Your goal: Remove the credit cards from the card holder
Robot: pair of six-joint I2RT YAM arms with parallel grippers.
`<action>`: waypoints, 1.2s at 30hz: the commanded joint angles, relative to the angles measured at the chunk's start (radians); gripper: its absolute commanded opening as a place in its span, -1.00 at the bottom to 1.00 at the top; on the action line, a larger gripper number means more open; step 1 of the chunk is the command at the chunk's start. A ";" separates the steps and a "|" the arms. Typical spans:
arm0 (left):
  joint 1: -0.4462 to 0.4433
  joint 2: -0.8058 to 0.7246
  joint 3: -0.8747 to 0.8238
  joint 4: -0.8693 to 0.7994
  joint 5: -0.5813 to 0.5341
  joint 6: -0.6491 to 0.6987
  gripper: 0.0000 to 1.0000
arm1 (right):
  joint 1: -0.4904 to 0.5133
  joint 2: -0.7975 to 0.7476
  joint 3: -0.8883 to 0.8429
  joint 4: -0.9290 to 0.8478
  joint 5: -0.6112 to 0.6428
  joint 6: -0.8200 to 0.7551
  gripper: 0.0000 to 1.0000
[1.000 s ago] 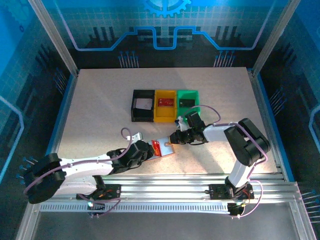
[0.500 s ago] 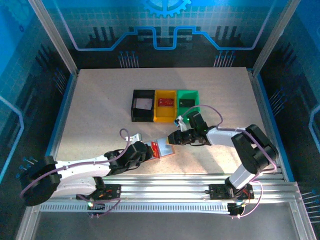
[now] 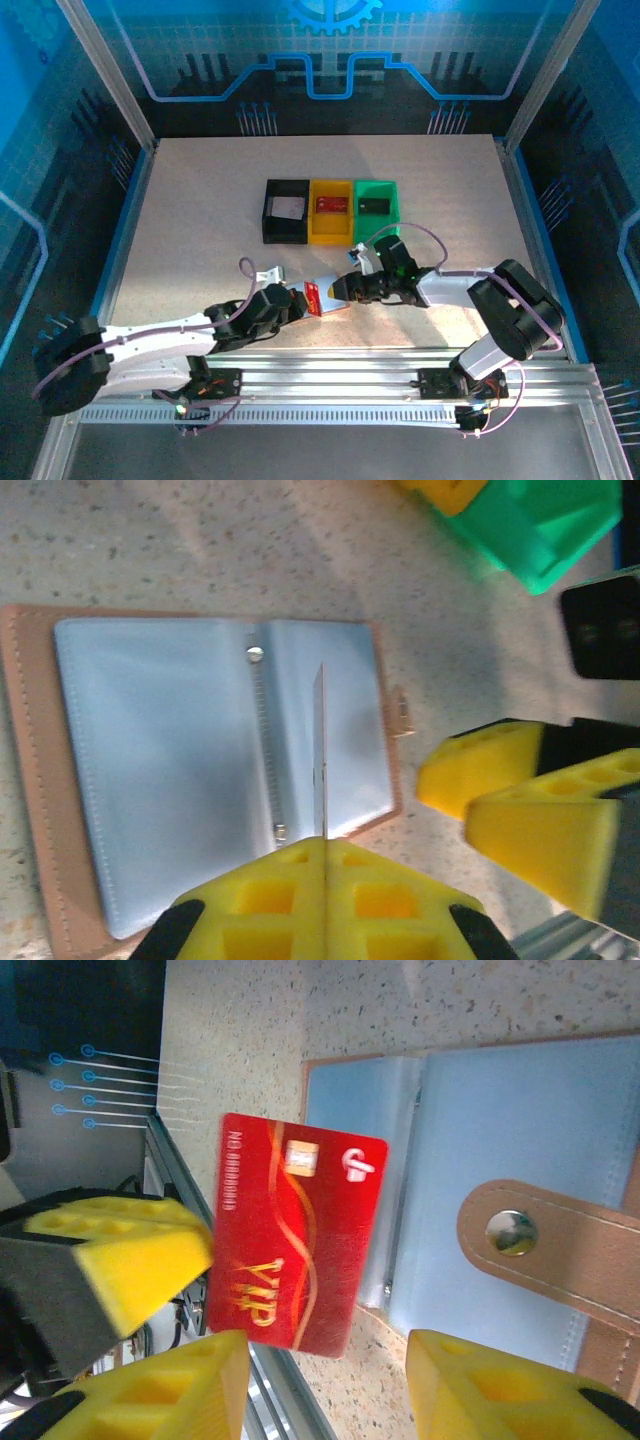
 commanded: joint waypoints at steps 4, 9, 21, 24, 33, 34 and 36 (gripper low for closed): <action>-0.018 -0.107 -0.005 0.021 -0.033 0.063 -1.00 | 0.006 0.001 -0.052 0.240 -0.035 0.055 -0.04; -0.026 -0.127 -0.015 0.045 -0.027 0.067 -1.00 | 0.005 0.008 -0.091 0.389 -0.039 0.097 0.01; -0.041 -0.127 -0.008 0.075 -0.039 0.073 -1.00 | 0.009 0.057 -0.135 0.568 -0.056 0.158 0.05; -0.042 -0.133 -0.005 0.071 -0.043 0.075 -1.00 | 0.012 0.072 -0.141 0.582 -0.050 0.161 0.05; -0.046 -0.132 -0.004 0.083 -0.049 0.073 -1.00 | 0.039 0.072 -0.151 0.659 -0.045 0.177 0.00; -0.046 -0.131 -0.003 0.085 -0.050 0.072 -1.00 | 0.043 0.071 -0.153 0.670 -0.047 0.179 -0.01; -0.048 -0.128 -0.004 0.091 -0.050 0.072 -1.00 | 0.054 0.071 -0.152 0.692 -0.050 0.185 -0.01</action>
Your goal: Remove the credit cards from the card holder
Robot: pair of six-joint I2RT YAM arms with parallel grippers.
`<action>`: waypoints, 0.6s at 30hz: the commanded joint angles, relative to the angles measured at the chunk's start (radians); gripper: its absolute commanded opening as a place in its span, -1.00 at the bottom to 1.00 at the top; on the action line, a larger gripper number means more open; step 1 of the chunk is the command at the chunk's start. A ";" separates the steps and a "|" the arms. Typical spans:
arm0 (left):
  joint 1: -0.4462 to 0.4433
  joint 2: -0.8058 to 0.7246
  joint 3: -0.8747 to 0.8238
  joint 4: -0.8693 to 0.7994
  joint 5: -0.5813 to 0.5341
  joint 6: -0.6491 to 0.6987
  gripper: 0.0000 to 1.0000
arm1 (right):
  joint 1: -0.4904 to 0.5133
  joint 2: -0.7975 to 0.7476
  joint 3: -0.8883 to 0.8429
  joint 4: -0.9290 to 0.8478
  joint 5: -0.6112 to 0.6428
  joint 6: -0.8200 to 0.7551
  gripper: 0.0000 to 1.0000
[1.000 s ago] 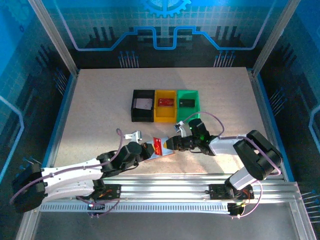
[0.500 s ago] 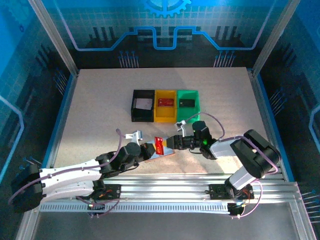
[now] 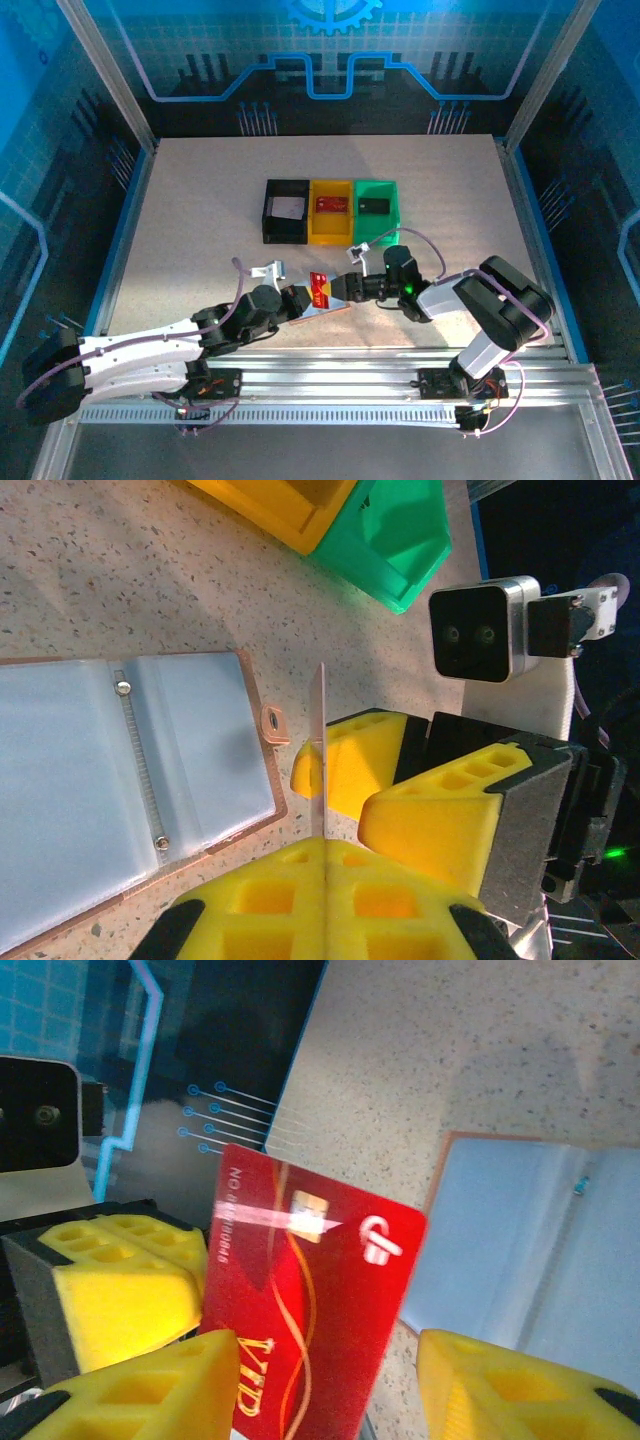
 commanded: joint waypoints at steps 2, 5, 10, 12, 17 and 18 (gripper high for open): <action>-0.009 -0.005 -0.002 0.039 -0.029 0.025 -1.00 | 0.031 0.005 -0.007 0.094 -0.013 0.012 -0.02; -0.011 -0.002 -0.002 0.043 -0.030 0.025 -1.00 | 0.038 0.013 -0.009 0.122 -0.018 0.022 -0.04; -0.013 -0.006 -0.001 0.036 -0.035 0.024 -1.00 | 0.039 0.027 -0.013 0.156 -0.028 0.039 -0.10; -0.013 -0.005 -0.005 0.038 -0.034 0.022 -1.00 | 0.039 0.030 -0.015 0.180 -0.035 0.051 -0.18; -0.015 -0.006 -0.012 0.036 -0.040 0.019 -1.00 | 0.038 0.037 -0.025 0.268 -0.046 0.096 -0.27; -0.014 -0.006 -0.012 0.036 -0.040 0.019 -1.00 | 0.039 0.041 -0.027 0.287 -0.051 0.106 -0.29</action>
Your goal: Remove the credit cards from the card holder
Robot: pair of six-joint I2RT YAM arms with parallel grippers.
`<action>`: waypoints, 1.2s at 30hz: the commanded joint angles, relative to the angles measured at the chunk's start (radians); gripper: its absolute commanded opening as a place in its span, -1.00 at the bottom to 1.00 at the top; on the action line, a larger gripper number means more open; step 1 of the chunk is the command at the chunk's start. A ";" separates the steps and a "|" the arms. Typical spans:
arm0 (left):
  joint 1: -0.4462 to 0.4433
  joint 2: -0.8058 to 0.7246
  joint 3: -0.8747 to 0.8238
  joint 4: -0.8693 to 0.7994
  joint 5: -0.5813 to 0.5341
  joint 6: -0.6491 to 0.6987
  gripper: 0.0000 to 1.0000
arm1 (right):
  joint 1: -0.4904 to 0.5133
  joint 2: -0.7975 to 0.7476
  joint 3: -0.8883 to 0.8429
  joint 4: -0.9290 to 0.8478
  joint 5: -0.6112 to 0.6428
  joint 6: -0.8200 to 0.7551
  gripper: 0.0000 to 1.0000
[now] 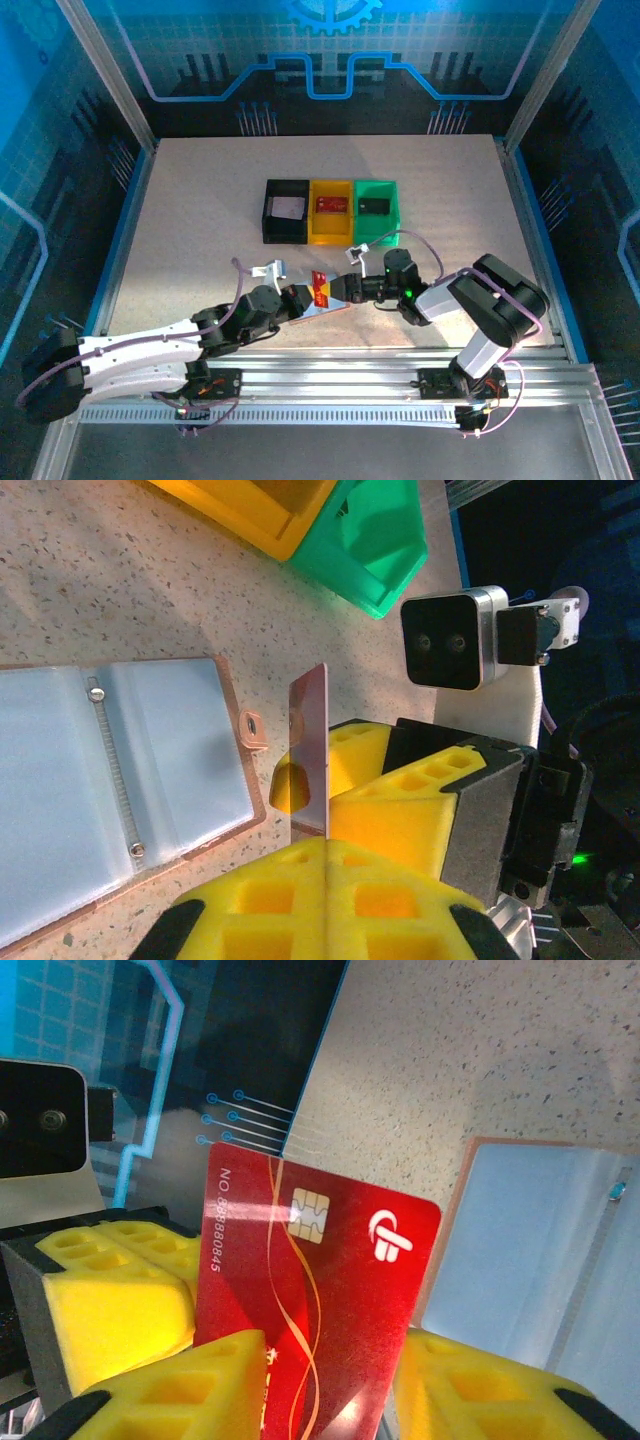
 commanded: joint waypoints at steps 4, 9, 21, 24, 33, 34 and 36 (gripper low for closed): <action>-0.004 -0.001 -0.016 0.004 -0.034 0.016 -1.00 | 0.019 0.027 -0.014 0.249 -0.072 0.069 -0.40; -0.004 -0.008 -0.019 -0.012 -0.042 0.016 -1.00 | 0.017 0.046 -0.020 0.329 -0.083 0.112 -0.49; -0.005 -0.035 -0.044 -0.030 -0.059 0.002 -1.00 | 0.018 -0.025 -0.040 0.329 -0.090 0.091 -0.57; -0.005 -0.034 -0.049 -0.026 -0.059 -0.001 -1.00 | 0.019 -0.047 -0.042 0.329 -0.089 0.088 -0.57; -0.004 -0.037 -0.052 -0.027 -0.059 -0.001 -1.00 | 0.018 -0.085 -0.042 0.269 -0.075 0.065 -0.78; -0.004 -0.040 -0.053 -0.029 -0.060 -0.002 -1.00 | 0.018 -0.087 -0.039 0.240 -0.074 0.050 -0.80; -0.004 -0.045 -0.054 -0.030 -0.063 -0.001 -1.00 | 0.020 -0.095 -0.039 0.186 -0.064 0.023 -0.86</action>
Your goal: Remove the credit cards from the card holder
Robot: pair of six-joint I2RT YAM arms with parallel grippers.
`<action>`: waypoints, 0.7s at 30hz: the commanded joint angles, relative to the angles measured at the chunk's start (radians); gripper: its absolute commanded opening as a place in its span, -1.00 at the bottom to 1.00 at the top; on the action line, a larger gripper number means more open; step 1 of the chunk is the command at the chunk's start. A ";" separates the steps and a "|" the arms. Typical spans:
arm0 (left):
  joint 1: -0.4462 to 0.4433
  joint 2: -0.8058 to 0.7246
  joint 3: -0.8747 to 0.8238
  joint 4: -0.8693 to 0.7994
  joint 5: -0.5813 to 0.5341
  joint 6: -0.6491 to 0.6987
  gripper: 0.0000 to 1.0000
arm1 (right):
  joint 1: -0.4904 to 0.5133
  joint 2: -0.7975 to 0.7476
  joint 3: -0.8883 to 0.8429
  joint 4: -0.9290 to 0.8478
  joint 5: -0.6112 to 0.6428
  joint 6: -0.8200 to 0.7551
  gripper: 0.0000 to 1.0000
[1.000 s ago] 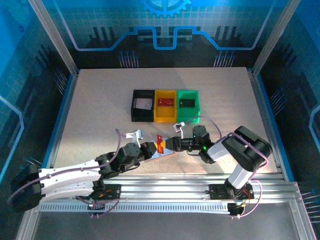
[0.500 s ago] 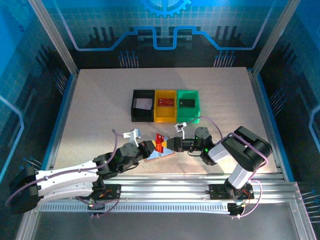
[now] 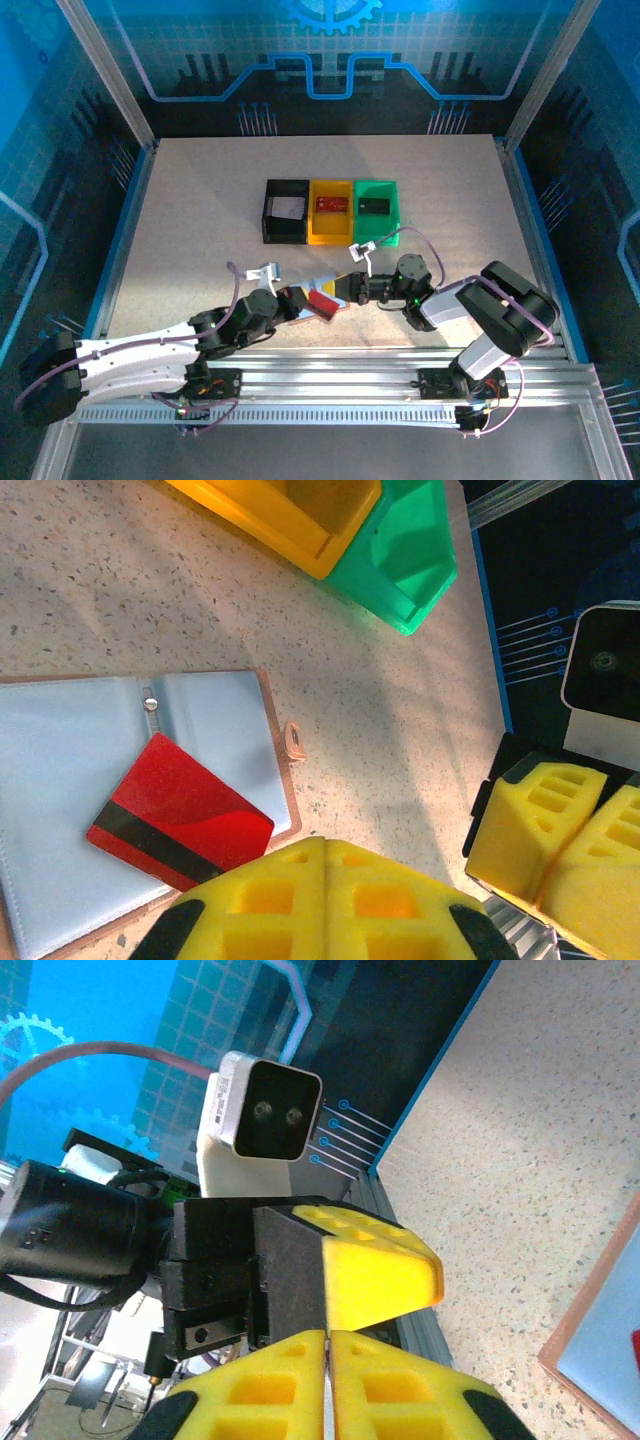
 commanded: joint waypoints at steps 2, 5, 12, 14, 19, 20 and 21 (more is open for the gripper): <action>-0.004 -0.016 -0.012 -0.025 -0.012 0.003 -1.00 | 0.008 -0.053 0.016 -0.164 0.022 -0.101 -0.87; -0.004 -0.026 -0.013 -0.046 -0.009 0.000 -1.00 | 0.010 -0.162 0.026 -0.455 0.109 -0.232 -0.63; -0.003 0.051 0.052 -0.225 -0.002 -0.056 -0.74 | 0.093 -0.335 0.147 -1.208 0.465 -0.435 -0.22; -0.002 0.096 0.085 -0.259 0.007 -0.054 -0.63 | 0.113 -0.319 0.136 -1.196 0.472 -0.385 -0.18; 0.034 0.204 0.111 -0.263 0.064 -0.077 -0.39 | 0.183 -0.264 0.109 -1.159 0.525 -0.239 -0.12; 0.046 0.222 0.108 -0.245 0.085 -0.078 -0.39 | 0.188 -0.257 0.098 -1.131 0.525 -0.203 -0.11; 0.060 0.241 0.105 -0.224 0.109 -0.080 -0.38 | 0.199 -0.251 0.083 -1.103 0.535 -0.164 -0.11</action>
